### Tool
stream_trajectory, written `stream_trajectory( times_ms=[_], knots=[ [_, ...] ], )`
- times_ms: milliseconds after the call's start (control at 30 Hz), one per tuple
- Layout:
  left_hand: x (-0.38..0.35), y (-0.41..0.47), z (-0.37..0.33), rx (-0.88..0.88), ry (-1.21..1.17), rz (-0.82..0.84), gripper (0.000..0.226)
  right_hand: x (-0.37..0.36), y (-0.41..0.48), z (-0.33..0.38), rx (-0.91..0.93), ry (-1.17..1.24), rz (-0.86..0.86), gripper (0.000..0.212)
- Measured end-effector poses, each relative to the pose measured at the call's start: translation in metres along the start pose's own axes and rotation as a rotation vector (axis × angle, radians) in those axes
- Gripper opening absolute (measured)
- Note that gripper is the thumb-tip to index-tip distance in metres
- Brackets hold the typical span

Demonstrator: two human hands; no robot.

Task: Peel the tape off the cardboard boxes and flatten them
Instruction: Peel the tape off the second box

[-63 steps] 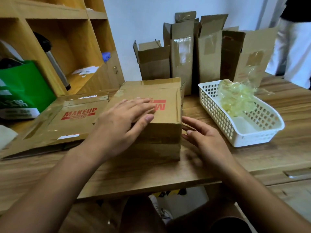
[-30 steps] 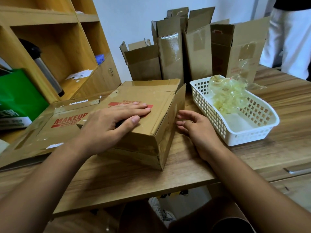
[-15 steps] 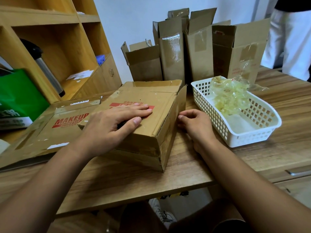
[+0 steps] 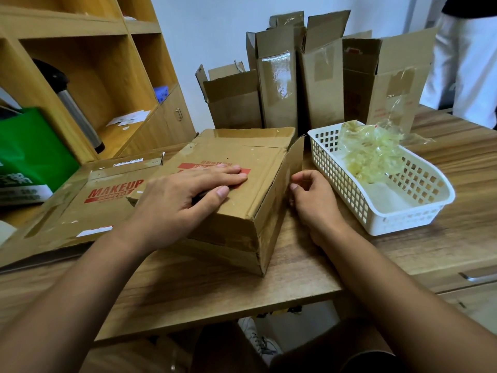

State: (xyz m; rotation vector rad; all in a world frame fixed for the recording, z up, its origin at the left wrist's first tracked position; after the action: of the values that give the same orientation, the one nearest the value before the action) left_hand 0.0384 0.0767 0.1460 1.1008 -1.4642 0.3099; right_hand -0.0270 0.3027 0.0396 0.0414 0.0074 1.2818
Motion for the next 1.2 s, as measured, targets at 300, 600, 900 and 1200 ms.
stream_trajectory(
  times_ms=[300, 600, 900, 1200],
  knots=[
    [0.001, 0.001, 0.002, 0.012, -0.016, 0.033, 0.038, 0.006, -0.011, -0.004, -0.076, 0.092, 0.018, 0.013],
    [-0.001, 0.008, 0.007, 0.069, 0.031, 0.021, 0.041, 0.006, -0.049, -0.002, 0.009, 0.084, 0.181, 0.018],
    [0.001, 0.006, 0.004, 0.091, -0.038, 0.048, 0.044, 0.02, -0.005, 0.001, 0.089, -0.254, 0.112, 0.04],
    [0.0, 0.006, 0.004, 0.096, -0.022, 0.04, 0.043, 0.004, 0.012, 0.001, 0.107, -0.323, 0.058, 0.007]
  ],
)
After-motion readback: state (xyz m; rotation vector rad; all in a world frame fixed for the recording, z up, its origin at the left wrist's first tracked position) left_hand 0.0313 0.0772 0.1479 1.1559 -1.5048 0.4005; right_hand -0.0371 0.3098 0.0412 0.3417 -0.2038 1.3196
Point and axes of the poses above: each hand's wrist, its own y-axis towards the middle knuckle, its own x-axis out of the back of the hand, z = x × y, the point moved 3 cm from there along y, towards the middle knuckle, and after that the axes turned 2 degrees about -x, right-handed, at the moved point
